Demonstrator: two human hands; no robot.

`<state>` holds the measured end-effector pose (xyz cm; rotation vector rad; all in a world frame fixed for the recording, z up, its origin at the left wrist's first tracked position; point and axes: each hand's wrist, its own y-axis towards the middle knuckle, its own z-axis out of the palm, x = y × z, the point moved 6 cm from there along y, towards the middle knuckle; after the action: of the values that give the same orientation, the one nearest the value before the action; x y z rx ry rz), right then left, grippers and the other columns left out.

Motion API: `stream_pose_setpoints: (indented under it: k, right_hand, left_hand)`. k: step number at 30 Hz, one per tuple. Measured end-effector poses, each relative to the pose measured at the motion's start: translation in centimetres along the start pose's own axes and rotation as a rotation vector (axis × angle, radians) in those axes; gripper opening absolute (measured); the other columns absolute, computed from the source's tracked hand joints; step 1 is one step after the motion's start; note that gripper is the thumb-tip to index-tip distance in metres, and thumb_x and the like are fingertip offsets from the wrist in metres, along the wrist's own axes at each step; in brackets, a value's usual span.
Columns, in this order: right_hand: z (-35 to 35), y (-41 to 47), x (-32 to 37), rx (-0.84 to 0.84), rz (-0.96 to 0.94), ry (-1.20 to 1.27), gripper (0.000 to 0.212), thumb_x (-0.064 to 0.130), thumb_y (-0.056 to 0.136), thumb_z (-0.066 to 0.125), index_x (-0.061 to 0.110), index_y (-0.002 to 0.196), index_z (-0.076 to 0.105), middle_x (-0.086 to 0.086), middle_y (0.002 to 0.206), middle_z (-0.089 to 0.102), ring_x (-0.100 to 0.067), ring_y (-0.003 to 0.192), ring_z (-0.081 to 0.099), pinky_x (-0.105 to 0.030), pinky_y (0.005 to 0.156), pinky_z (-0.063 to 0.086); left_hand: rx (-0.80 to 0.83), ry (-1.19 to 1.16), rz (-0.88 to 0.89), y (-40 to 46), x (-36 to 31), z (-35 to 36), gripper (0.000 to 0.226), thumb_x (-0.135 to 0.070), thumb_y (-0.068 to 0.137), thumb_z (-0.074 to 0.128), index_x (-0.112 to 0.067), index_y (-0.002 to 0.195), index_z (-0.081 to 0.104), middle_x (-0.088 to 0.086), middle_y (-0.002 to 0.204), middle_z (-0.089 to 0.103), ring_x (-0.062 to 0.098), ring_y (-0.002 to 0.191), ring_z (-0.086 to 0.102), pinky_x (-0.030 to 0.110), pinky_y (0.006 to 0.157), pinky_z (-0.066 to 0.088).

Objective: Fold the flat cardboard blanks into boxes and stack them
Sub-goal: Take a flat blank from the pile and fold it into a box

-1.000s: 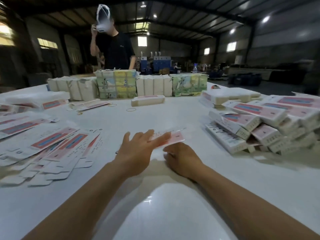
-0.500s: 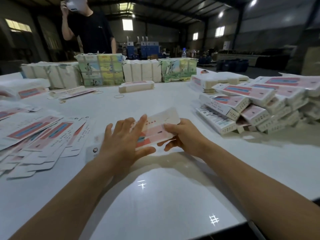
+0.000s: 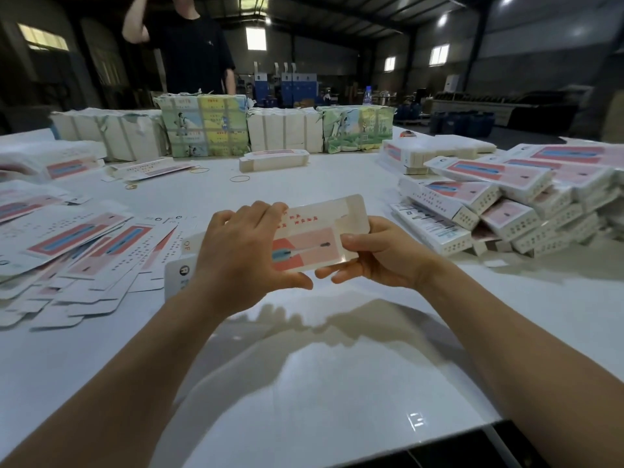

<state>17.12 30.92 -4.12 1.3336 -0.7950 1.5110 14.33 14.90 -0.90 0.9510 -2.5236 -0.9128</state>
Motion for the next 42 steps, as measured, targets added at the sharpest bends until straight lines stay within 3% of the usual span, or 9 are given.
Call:
stream_pose_setpoints:
  k: [7,14,21,25,29,32,36,42]
  right_hand:
    - [-1.2,0.3,0.0,-0.155,-0.065,-0.321,0.028,-0.002,0.098,0.037,0.013,0.107,0.059,-0.011,0.079,0.074,-0.022,0.064,0.071,-0.025,0.054,0.056]
    - [-1.7,0.1,-0.6,-0.152,0.020,-0.218,0.022,0.006,0.085,0.059,0.007,0.107,0.063,-0.016,0.080,0.072,-0.020,0.057,0.069,-0.027,0.050,0.056]
    - [-1.7,0.4,-0.3,-0.217,-0.033,-0.246,0.015,0.011,0.078,0.071,0.014,0.092,0.073,-0.018,0.081,0.070,-0.020,0.053,0.064,-0.027,0.046,0.054]
    - [-2.1,0.4,0.3,-0.349,-0.110,-0.318,0.014,-0.005,0.087,0.056,0.003,0.086,0.067,-0.010,0.051,0.061,-0.014,0.032,0.047,-0.023,0.037,0.045]
    - [-1.8,0.1,0.3,-0.307,-0.082,-0.167,0.007,0.000,0.086,0.055,-0.002,0.082,0.060,-0.009,0.050,0.059,-0.013,0.032,0.045,-0.023,0.039,0.045]
    - [-1.6,0.1,0.3,-0.252,-0.082,-0.121,0.010,0.009,0.087,0.057,0.000,0.086,0.059,-0.009,0.056,0.061,-0.015,0.039,0.049,-0.024,0.039,0.047]
    - [-1.4,0.5,-0.4,-0.237,-0.070,-0.307,0.025,0.017,0.079,0.066,0.006,0.101,0.062,-0.007,0.064,0.059,-0.017,0.047,0.051,-0.026,0.044,0.047]
    - [-2.0,0.7,-1.5,-0.300,-0.022,-0.322,0.011,0.014,0.075,0.070,0.013,0.085,0.068,-0.009,0.060,0.057,-0.017,0.045,0.053,-0.025,0.042,0.046]
  left_hand:
    - [0.008,0.149,0.002,0.3,-0.2,-0.2,0.097,-0.071,0.055,0.068,-0.003,0.122,0.054,0.012,0.102,0.062,0.032,0.086,0.058,0.044,0.083,0.041]
    - [0.022,0.166,0.033,0.0,0.1,0.1,0.094,-0.070,0.057,0.067,-0.004,0.123,0.053,0.012,0.106,0.062,0.032,0.090,0.058,0.048,0.088,0.039]
    - [0.056,0.140,0.004,-0.1,0.4,0.5,0.094,-0.070,0.059,0.068,-0.006,0.125,0.052,0.011,0.110,0.060,0.032,0.093,0.057,0.049,0.091,0.035]
    - [-0.053,0.075,-0.018,0.2,0.3,-0.4,0.075,-0.061,0.059,0.076,-0.010,0.111,0.059,0.009,0.099,0.065,0.031,0.084,0.060,0.047,0.084,0.037]
    - [-0.094,0.034,-0.030,0.4,0.5,-1.0,0.069,-0.059,0.061,0.077,-0.011,0.107,0.060,0.008,0.096,0.067,0.031,0.079,0.060,0.043,0.080,0.037]
    - [-0.049,-0.033,-0.059,0.1,1.2,-0.9,0.068,-0.058,0.062,0.077,-0.011,0.108,0.058,0.007,0.093,0.066,0.030,0.074,0.057,0.036,0.070,0.036]
    - [0.079,-0.064,-0.158,0.0,1.8,-0.1,0.068,-0.065,0.062,0.071,-0.021,0.110,0.052,-0.001,0.094,0.065,0.026,0.075,0.057,0.032,0.062,0.044]
    - [0.314,-0.150,-0.193,-0.1,2.3,2.4,0.073,-0.066,0.065,0.070,-0.027,0.118,0.039,-0.004,0.110,0.061,0.020,0.079,0.057,0.035,0.070,0.053]
